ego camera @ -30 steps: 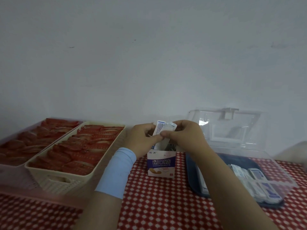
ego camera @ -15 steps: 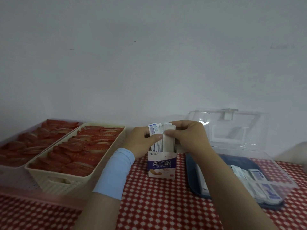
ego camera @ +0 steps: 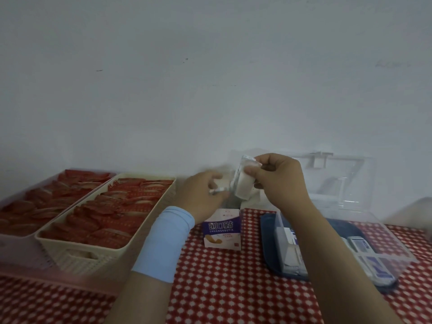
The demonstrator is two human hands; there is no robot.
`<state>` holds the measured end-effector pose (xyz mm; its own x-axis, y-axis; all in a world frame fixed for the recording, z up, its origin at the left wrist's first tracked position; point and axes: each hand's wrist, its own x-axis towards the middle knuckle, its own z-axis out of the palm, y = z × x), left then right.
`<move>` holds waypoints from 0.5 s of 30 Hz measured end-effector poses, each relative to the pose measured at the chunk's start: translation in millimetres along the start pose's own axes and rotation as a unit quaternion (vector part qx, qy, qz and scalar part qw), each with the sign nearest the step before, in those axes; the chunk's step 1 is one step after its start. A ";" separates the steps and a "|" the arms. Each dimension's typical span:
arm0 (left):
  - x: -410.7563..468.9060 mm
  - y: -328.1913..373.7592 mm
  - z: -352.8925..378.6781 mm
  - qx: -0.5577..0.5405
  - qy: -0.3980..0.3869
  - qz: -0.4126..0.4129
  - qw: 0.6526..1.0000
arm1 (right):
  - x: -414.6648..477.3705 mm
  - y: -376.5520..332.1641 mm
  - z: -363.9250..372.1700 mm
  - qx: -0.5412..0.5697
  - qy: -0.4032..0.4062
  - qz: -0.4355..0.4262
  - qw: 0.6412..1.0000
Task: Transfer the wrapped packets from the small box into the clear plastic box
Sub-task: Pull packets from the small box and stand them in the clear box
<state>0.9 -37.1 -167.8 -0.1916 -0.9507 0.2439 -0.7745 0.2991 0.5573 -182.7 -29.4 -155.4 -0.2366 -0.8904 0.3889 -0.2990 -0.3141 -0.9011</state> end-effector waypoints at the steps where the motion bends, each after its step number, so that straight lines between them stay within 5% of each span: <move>1: 1.5 -2.3 -2.0 -0.046 0.019 0.001 0.999 | -0.5 -2.1 -1.1 0.005 -0.001 -0.008 1.000; 5: 1.7 1.2 -18.0 -0.257 0.112 -0.004 0.960 | -5.2 -12.3 -1.9 0.050 -0.042 -0.024 0.998; 10: -8.5 12.8 -22.3 -0.532 -0.118 -0.014 0.838 | -13.6 -20.2 6.7 0.152 -0.105 -0.020 0.983; 15: -13.4 18.6 -16.2 -0.624 -0.184 -0.032 0.759 | -18.1 -20.6 10.8 0.185 -0.130 -0.015 0.974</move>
<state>-1.2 -17.4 -147.8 -0.5113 -0.8562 0.0739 0.3401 -0.1226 0.9324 -162.2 -10.3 -146.0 0.0229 -0.9169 0.3984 0.0622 -0.3964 -0.9160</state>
